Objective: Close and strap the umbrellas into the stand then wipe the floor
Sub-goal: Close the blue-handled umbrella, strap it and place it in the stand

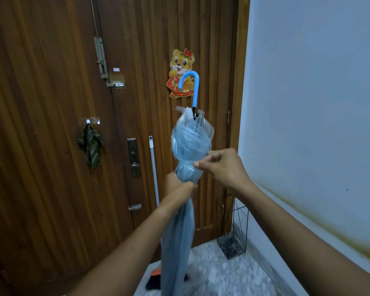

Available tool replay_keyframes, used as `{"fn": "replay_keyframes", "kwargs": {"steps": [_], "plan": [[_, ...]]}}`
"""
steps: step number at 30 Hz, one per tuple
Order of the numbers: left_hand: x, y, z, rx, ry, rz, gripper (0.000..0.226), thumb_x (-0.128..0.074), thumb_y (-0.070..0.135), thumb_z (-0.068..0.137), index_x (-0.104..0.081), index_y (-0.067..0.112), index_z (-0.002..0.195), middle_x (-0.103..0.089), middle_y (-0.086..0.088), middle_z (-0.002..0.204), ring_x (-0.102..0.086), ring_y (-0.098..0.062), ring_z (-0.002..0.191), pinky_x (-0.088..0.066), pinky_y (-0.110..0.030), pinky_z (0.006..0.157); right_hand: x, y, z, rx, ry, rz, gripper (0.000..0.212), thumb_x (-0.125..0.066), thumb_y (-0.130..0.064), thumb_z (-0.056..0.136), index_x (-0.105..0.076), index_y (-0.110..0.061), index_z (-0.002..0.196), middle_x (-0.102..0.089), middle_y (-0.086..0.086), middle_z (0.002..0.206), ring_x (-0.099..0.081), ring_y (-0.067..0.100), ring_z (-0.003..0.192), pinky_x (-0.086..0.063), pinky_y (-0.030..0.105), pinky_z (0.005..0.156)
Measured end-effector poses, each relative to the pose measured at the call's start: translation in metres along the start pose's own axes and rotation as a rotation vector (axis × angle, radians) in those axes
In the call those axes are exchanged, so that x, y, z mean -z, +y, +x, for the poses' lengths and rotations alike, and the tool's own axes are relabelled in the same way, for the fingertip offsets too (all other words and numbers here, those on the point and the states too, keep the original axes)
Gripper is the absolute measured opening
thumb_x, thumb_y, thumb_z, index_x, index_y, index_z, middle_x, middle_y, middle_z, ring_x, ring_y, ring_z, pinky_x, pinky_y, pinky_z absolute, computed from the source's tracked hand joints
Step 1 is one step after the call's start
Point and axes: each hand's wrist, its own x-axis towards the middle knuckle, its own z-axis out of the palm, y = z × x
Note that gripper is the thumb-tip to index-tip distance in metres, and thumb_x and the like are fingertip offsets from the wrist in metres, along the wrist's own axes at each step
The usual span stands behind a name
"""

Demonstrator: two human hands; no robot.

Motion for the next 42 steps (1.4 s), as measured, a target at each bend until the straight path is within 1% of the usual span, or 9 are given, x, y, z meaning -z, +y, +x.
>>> {"fn": "replay_keyframes", "kwargs": {"steps": [4, 8, 20, 24, 27, 32, 35, 39, 42], "plan": [[0.008, 0.003, 0.007, 0.049, -0.023, 0.003, 0.034, -0.056, -0.012, 0.06, -0.062, 0.004, 0.089, -0.054, -0.003, 0.059, -0.052, -0.013, 0.047, -0.044, -0.025, 0.046, 0.005, 0.001, -0.004, 0.01, 0.035, -0.082, 0.023, -0.083, -0.032, 0.081, -0.074, -0.021, 0.063, -0.07, -0.013, 0.067, -0.066, -0.01, 0.072, -0.045, 0.012, 0.066], [0.023, 0.004, 0.017, 0.164, 0.016, -0.143, 0.029, -0.046, -0.01, 0.052, -0.058, -0.002, 0.077, -0.045, -0.004, 0.047, -0.045, -0.019, 0.041, -0.047, -0.034, 0.054, 0.022, 0.005, -0.003, -0.02, -0.025, -0.024, 0.023, -0.08, -0.033, 0.083, -0.077, -0.016, 0.068, -0.074, -0.007, 0.069, -0.07, 0.0, 0.078, -0.053, 0.022, 0.074], [0.023, 0.022, 0.004, 0.319, -0.942, -0.874, 0.041, -0.052, -0.001, 0.052, -0.053, 0.004, 0.093, -0.051, -0.005, 0.06, -0.053, -0.016, 0.044, -0.052, -0.03, 0.059, 0.019, 0.026, 0.001, -0.111, -0.341, 0.563, 0.016, -0.071, -0.028, 0.088, -0.066, -0.013, 0.092, -0.064, 0.003, 0.078, -0.06, 0.009, 0.07, -0.05, 0.026, 0.069], [0.011, 0.028, -0.001, 0.336, -1.092, -0.946, 0.041, -0.051, 0.001, 0.057, -0.053, -0.001, 0.098, -0.058, -0.013, 0.066, -0.062, -0.024, 0.054, -0.055, -0.037, 0.07, 0.014, 0.019, 0.0, -0.165, -0.508, 0.842, 0.05, -0.067, -0.031, 0.09, -0.056, 0.0, 0.127, -0.066, 0.004, 0.074, -0.058, 0.023, 0.081, -0.046, 0.046, 0.096], [0.008, 0.029, 0.0, 0.278, -1.143, -0.884, 0.045, -0.054, 0.007, 0.058, -0.056, -0.005, 0.101, -0.064, -0.018, 0.072, -0.067, -0.033, 0.068, -0.054, -0.046, 0.085, 0.021, 0.018, -0.002, -0.142, -0.601, 0.976, 0.03, -0.048, -0.023, 0.096, -0.063, -0.004, 0.113, -0.071, 0.002, 0.07, -0.068, 0.016, 0.066, -0.059, 0.037, 0.08], [0.016, 0.025, 0.005, 0.217, -1.068, -0.701, 0.05, -0.048, 0.014, 0.06, -0.059, -0.007, 0.104, -0.065, -0.022, 0.091, -0.065, -0.038, 0.084, -0.053, -0.047, 0.084, 0.022, 0.016, 0.003, -0.123, -0.547, 0.896, 0.02, -0.04, -0.01, 0.104, -0.049, 0.0, 0.119, -0.069, 0.003, 0.067, -0.063, 0.01, 0.049, -0.056, 0.026, 0.052], [0.026, 0.014, 0.006, 0.202, -0.76, -0.587, 0.032, -0.047, 0.02, 0.073, -0.065, 0.004, 0.092, -0.061, -0.01, 0.085, -0.06, -0.025, 0.082, -0.052, -0.036, 0.077, 0.024, 0.023, 0.014, -0.063, -0.317, 0.638, 0.007, -0.058, -0.004, 0.098, -0.057, -0.002, 0.091, -0.068, 0.006, 0.078, -0.066, 0.011, 0.065, -0.055, 0.028, 0.068], [0.01, 0.001, -0.004, 0.037, -0.514, -0.178, 0.06, -0.078, 0.023, 0.075, -0.056, 0.021, 0.131, -0.069, 0.0, 0.115, -0.066, -0.018, 0.108, -0.051, -0.034, 0.095, 0.009, 0.031, 0.012, 0.017, -0.108, 0.294, 0.023, -0.071, -0.007, 0.091, -0.058, -0.01, 0.072, -0.067, 0.001, 0.071, -0.066, 0.007, 0.069, -0.054, 0.024, 0.069], [-0.012, -0.006, -0.009, 0.062, -0.222, -0.09, 0.05, -0.083, 0.01, 0.071, -0.063, 0.018, 0.116, -0.073, -0.007, 0.103, -0.071, -0.019, 0.092, -0.056, -0.029, 0.075, -0.003, 0.025, 0.007, -0.01, -0.081, 0.258, 0.02, -0.076, -0.013, 0.088, -0.063, -0.007, 0.074, -0.07, 0.009, 0.075, -0.069, 0.015, 0.073, -0.058, 0.034, 0.073]]}}
